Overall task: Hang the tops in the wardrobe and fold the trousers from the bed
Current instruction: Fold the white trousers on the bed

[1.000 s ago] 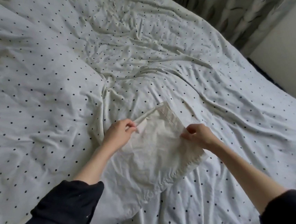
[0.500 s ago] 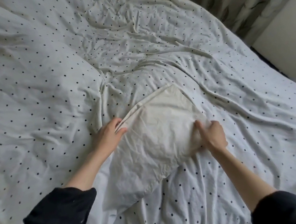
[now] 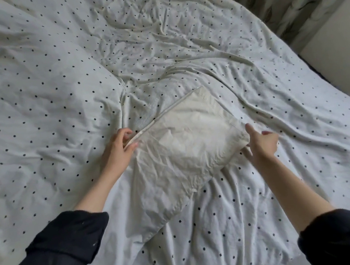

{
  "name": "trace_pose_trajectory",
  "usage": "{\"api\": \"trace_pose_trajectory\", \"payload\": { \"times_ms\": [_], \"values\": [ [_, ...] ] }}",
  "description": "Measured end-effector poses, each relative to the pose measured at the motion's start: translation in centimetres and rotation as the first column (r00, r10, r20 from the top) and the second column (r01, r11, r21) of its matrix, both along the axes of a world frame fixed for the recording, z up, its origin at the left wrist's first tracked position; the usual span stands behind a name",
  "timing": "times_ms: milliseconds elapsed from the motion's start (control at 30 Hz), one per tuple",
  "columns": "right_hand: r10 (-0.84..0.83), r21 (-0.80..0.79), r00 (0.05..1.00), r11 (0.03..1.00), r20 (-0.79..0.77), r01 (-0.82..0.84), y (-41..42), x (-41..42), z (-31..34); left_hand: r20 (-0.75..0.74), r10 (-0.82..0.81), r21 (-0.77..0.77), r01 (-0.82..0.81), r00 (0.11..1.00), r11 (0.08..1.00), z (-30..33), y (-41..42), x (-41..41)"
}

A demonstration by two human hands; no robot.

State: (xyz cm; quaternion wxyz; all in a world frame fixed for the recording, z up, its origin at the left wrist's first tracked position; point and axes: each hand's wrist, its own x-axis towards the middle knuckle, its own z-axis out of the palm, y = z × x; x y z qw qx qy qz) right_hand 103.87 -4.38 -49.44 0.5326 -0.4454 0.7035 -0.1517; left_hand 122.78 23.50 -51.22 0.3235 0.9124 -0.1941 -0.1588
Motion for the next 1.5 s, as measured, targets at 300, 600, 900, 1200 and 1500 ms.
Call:
{"api": "trace_pose_trajectory", "payload": {
  "times_ms": [300, 600, 900, 1200, 1500],
  "values": [
    [0.219, -0.265, 0.970, 0.947, 0.109, -0.185, 0.1, 2.3, 1.8, -0.173, 0.065, 0.052, -0.057, 0.983, 0.997, 0.2, 5.4, 1.2],
    [0.264, -0.034, 0.962, 0.963, -0.066, -0.266, 5.4, 0.3, -1.0, 0.003, 0.034, 0.393, -0.033, 0.999, 0.919, -1.4, 10.0, -0.7],
    [0.184, -0.121, 0.962, 0.970, -0.202, -0.211, 8.1, 0.7, -1.1, 0.088, 0.103, 0.369, -0.129, 0.991, 0.920, -0.6, 16.4, -1.3],
    [0.609, -0.183, 0.439, 0.437, -0.661, -0.881, 17.8, -0.8, 0.9, 0.348, 0.004, 0.457, -0.173, 0.937, 0.873, -0.5, 26.8, -9.5],
    [0.773, -0.097, -0.006, -0.086, -0.634, -0.992, 36.3, -0.5, -0.7, 0.132, 0.151, 0.603, -0.201, 0.980, 0.772, -0.6, 41.9, -15.9]
  ]
}}
